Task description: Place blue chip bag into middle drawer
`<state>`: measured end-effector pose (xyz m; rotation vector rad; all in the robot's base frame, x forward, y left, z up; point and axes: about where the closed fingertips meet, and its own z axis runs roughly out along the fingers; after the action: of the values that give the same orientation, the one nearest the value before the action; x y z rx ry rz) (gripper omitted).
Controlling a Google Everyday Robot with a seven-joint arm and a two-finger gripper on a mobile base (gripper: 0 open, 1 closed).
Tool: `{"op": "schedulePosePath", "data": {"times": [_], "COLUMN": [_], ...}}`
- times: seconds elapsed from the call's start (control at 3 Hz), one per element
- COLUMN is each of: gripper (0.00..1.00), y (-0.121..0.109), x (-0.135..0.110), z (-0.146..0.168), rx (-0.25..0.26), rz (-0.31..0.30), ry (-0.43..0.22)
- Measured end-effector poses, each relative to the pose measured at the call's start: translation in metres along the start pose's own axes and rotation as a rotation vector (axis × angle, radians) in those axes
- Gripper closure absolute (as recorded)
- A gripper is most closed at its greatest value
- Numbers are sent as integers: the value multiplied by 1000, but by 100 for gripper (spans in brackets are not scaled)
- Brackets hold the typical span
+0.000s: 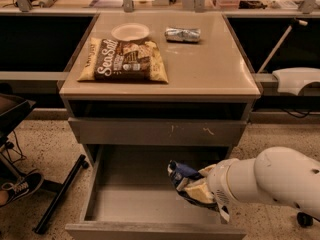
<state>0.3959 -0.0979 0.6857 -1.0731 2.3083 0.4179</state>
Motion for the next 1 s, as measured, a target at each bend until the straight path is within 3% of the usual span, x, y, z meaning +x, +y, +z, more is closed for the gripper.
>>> {"op": "schedulePosePath", "data": {"times": [0.33,0.67,1.0], "gripper": [100,100,100], "y": [3,15,4], "x": [7,26,25], "z": [30,102,118], "rx": [-21,-77,-51], "rz": [18,42,77], "ry": [-57,-113,-153]}}
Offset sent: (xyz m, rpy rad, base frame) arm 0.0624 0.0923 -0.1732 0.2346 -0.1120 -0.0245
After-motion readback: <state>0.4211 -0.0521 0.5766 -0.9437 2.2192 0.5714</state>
